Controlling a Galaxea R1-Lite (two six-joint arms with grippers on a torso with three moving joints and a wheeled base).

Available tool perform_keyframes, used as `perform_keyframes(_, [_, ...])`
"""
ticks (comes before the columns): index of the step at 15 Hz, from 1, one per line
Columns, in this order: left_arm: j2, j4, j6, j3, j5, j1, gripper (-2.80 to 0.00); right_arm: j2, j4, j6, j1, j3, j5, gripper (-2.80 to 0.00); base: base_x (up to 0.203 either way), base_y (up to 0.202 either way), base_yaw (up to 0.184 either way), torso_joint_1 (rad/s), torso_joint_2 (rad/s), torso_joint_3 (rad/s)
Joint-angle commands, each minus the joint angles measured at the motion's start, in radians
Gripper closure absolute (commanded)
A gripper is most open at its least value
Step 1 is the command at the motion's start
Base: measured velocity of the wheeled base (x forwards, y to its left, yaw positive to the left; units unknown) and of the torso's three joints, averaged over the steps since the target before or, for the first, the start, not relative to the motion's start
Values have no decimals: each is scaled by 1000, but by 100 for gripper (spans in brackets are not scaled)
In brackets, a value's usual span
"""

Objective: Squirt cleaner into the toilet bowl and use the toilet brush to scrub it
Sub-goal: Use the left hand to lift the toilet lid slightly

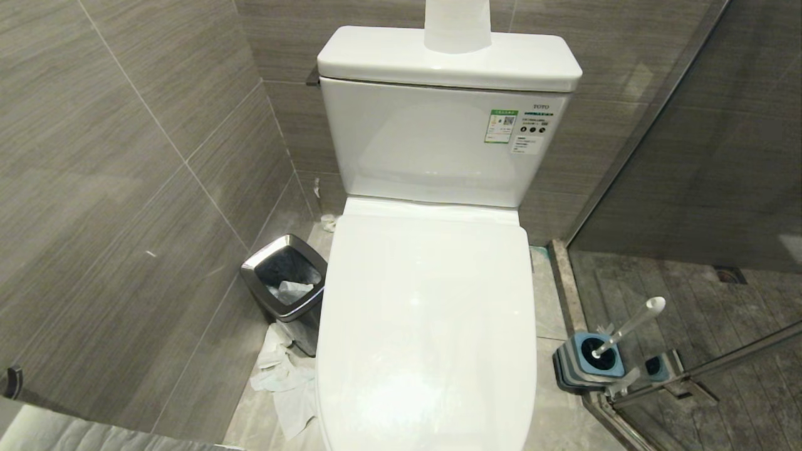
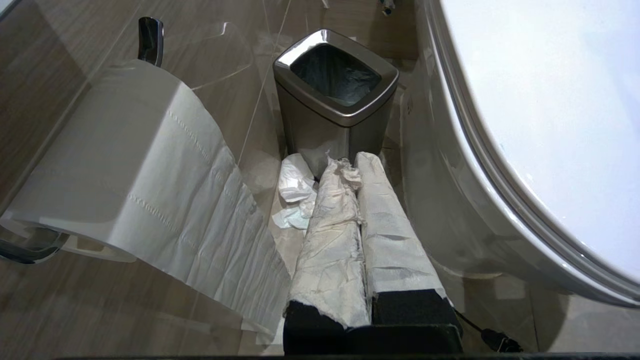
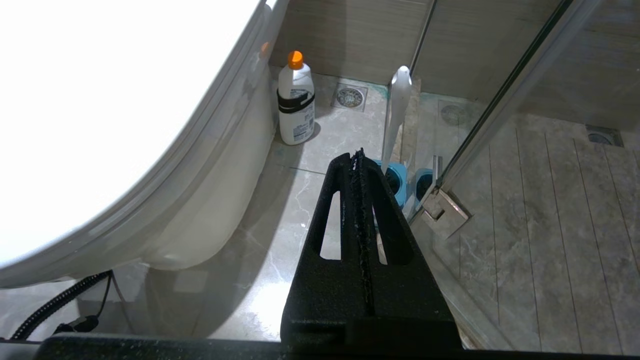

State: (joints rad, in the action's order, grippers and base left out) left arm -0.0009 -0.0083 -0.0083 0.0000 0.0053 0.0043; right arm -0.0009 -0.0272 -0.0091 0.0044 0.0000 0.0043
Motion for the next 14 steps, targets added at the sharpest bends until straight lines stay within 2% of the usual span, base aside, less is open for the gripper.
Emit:
perform_keyframes(1, [1, 1, -2, 6, 1, 0, 0, -1, 0, 0, 0, 12, 0, 0, 0, 0, 0, 0, 0, 0])
perform_keyframes(14, [-1, 8, 10, 5, -1, -4, 0, -1, 0, 0, 0, 12, 0, 0, 0, 0, 0, 0, 0, 0])
